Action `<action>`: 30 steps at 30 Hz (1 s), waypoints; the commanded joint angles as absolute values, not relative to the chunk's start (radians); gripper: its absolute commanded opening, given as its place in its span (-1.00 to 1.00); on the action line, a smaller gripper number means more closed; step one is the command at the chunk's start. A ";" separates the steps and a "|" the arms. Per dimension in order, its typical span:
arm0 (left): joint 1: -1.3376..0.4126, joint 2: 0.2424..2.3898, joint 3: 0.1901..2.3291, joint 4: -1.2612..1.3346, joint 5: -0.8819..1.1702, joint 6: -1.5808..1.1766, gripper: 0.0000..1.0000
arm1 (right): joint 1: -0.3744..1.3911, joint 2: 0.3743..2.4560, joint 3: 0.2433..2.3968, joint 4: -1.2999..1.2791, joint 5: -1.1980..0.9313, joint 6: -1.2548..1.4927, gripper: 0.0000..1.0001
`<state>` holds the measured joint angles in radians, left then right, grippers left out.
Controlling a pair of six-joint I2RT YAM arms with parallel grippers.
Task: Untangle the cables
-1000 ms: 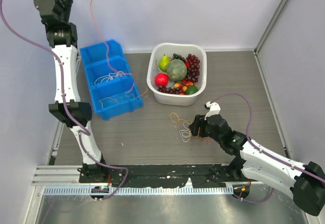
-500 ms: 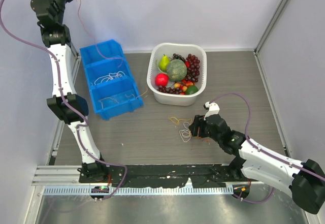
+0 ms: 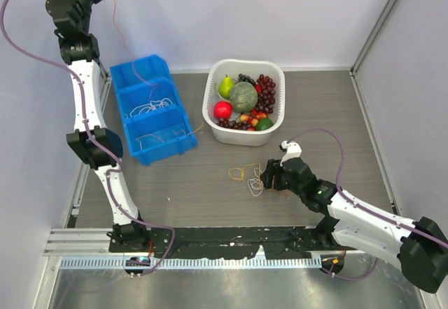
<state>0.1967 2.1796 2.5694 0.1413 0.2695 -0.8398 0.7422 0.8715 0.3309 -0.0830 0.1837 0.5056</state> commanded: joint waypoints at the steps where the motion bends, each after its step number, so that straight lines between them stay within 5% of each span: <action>1: 0.198 2.122 2.619 0.225 0.256 -0.877 -1.00 | 0.739 0.888 0.365 -0.043 0.184 0.497 0.26; 6: 0.193 2.080 2.600 0.261 0.253 -0.995 -1.00 | 0.739 0.937 0.454 -0.145 0.222 0.512 0.60; 16: 0.195 1.931 2.491 0.153 0.340 -1.146 -1.00 | 0.764 0.959 0.862 -0.382 0.305 0.399 0.63; 22: 0.187 1.826 2.413 0.146 0.492 -1.307 -1.00 | 0.765 1.103 1.017 -0.085 0.023 0.218 0.63; 30: 0.140 1.562 2.084 0.192 0.607 -1.410 -1.00 | 0.769 1.488 1.489 0.126 -0.276 0.267 0.63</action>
